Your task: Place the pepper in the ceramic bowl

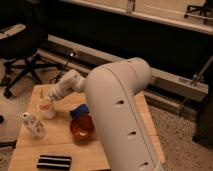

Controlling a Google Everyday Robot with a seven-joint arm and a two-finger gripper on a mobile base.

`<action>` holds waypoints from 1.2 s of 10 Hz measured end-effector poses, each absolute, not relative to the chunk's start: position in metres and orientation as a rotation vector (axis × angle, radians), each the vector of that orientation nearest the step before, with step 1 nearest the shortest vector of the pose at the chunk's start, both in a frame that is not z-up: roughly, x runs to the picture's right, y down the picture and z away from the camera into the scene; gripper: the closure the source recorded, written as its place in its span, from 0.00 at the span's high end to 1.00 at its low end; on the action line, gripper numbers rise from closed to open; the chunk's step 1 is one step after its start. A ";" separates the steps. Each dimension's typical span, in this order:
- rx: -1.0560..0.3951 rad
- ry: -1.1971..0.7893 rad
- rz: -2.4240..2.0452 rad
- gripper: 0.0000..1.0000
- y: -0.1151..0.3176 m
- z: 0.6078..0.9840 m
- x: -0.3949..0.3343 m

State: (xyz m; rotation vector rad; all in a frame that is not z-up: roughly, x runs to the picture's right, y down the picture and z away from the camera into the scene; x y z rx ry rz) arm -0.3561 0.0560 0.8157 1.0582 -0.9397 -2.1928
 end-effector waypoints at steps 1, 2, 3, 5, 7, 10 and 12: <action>1.056 -0.938 -2.193 0.34 0.056 0.816 -0.355; 1.054 -0.936 -2.194 0.34 0.055 0.817 -0.354; 1.054 -0.936 -2.197 0.34 0.055 0.817 -0.355; 1.050 -0.940 -2.201 0.34 0.056 0.816 -0.356; 1.050 -0.944 -2.206 0.34 0.056 0.814 -0.357; 1.072 -0.949 -2.177 0.34 0.048 0.805 -0.360; 1.091 -0.954 -2.140 0.34 0.040 0.798 -0.356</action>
